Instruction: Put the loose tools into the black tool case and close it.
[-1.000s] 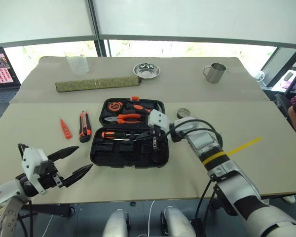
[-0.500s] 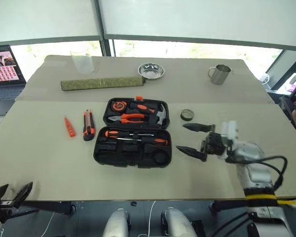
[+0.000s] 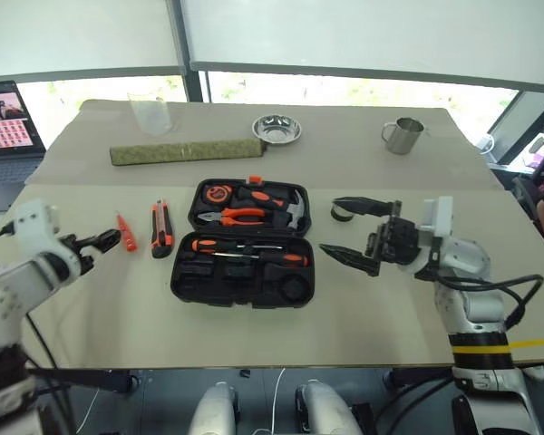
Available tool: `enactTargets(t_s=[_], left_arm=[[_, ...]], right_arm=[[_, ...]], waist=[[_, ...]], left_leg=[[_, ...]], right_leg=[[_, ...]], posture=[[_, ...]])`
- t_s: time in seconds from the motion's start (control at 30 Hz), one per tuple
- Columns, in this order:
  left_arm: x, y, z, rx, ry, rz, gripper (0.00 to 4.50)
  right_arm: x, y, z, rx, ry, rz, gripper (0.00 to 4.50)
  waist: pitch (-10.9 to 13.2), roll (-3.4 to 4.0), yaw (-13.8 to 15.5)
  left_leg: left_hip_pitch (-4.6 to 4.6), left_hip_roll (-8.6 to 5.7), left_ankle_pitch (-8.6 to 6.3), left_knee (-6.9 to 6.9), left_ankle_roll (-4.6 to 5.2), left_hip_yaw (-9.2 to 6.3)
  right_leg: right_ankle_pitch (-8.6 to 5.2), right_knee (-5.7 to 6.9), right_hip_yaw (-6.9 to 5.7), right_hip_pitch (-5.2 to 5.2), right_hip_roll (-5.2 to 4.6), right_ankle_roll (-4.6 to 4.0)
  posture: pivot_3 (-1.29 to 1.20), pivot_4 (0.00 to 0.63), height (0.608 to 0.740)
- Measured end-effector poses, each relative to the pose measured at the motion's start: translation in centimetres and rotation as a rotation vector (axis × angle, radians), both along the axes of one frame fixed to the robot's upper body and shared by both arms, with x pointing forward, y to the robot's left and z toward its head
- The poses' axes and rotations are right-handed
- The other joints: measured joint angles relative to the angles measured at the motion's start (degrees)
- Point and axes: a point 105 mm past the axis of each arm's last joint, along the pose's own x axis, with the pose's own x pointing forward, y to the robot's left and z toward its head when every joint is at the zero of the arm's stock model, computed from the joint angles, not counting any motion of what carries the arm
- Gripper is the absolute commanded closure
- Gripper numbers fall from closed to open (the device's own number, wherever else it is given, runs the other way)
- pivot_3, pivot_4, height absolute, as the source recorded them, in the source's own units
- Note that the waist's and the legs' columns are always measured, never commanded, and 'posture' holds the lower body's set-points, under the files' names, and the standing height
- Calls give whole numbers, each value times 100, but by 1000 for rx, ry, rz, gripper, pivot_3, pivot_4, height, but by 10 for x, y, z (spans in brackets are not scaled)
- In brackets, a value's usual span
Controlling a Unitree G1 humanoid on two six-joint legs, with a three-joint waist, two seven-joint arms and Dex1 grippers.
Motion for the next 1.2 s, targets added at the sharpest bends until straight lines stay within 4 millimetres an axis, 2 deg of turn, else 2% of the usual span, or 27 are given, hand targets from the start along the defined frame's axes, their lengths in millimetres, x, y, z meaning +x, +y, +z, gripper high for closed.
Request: enactTargets(t_s=[0.07,0.2,0.33,0.53,0.63,0.83,0.9,0.97,1.07,1.13,1.2], left_arm=[[14,-4,-7,-1,36,13,0],[30,-11,-14,25,82,6,0],[35,-11,-19,95,120,-6,1026],[32,-8,-22,104,127,-6,3240],[27,-5,-22,85,121,0,4045],[13,2,-22,17,37,-4,4044],[10,-7,-14,-4,-64,-111,4044],[5,-27,11,14,-202,-318,4044],[-13,-64,58,176,-384,-710,4044],[-31,-94,60,331,-376,-1044,4044],[-42,-115,42,391,-307,-1276,4044]], right_arm=[[0,2,0,-3,8,10,39],[0,6,1,-7,18,26,39],[-3,10,10,-5,-6,40,0],[-4,12,13,0,-12,34,0],[-4,12,13,0,-12,32,0],[-5,6,13,-30,-15,26,0],[-7,0,11,-50,-12,13,0],[-10,-6,9,-69,2,6,0],[-17,-13,7,-116,19,9,0],[-21,-17,3,-159,41,11,0],[-23,-18,1,-174,56,11,0]], waist=[[0,0,4],[0,0,32],[-1,2,33],[-2,3,58],[-2,4,52],[-2,4,13],[1,-1,25],[5,-9,41],[5,-7,81],[3,1,90],[0,13,96]], left_leg=[[-9,-1,-1,0,-2,1],[-9,-4,0,0,-5,0],[1,-6,3,0,-9,1],[0,-16,4,0,-11,0],[0,-18,4,0,-11,0],[-5,-12,3,0,-11,0],[-17,-9,4,0,-11,-3],[-29,-9,8,0,-19,-4],[-22,-17,9,0,-21,2],[-13,-19,9,-1,-21,9],[-6,-19,9,-2,-19,21]], right_leg=[[0,-1,-1,-7,-2,0],[0,-1,-3,-5,-5,0],[0,4,-3,3,-5,1],[-2,4,-2,5,-17,7],[-2,5,-2,5,-20,8],[-2,4,-1,-3,-19,8],[-1,3,-7,-10,-18,7],[-1,-1,-12,-13,-20,7],[-1,-7,-11,-5,-29,7],[-3,-13,-10,3,-29,6],[-4,-12,-3,6,-27,7]], posture=[[0,150,740],[0,150,740],[0,150,740],[0,150,740],[0,150,740],[0,150,740],[0,150,740],[0,150,740],[0,150,740],[0,150,740],[0,150,740]])
